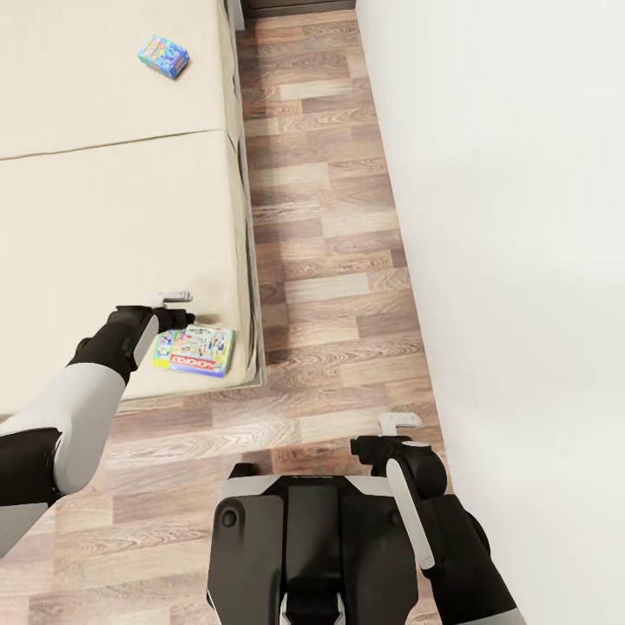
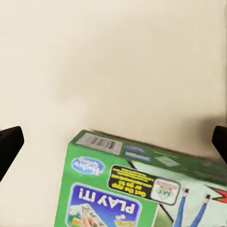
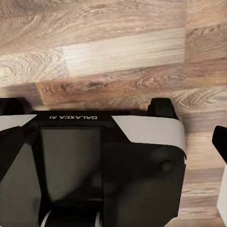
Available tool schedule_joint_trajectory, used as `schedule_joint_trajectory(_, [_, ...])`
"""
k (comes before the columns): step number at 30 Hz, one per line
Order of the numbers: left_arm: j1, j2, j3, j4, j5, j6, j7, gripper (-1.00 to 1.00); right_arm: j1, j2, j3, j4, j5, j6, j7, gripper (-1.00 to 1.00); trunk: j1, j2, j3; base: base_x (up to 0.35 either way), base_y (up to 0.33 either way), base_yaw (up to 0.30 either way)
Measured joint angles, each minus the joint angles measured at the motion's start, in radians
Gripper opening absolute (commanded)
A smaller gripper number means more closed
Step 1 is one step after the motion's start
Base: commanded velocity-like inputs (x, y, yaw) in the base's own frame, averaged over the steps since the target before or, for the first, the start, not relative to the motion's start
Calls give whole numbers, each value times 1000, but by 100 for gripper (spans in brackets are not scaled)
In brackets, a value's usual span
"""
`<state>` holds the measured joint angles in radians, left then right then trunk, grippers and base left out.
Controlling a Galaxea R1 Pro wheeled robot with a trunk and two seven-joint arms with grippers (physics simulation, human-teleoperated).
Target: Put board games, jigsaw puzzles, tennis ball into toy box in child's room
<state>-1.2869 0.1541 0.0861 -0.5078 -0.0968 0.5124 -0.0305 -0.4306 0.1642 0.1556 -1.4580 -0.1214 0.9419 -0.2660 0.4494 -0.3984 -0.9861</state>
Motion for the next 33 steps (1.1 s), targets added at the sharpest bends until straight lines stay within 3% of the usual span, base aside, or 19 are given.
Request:
schedule_joint_trajectory(6, [0,1,0,3,-3,-27,0,100,0,0,0,0,0,0,0,100,0,0,0,-119,-108,0])
schedule_joint_trajectory(33, [1,2,0,4,-3,-29,0,100,0,0,0,0,0,0,0,100,0,0,0,-60,-28,0])
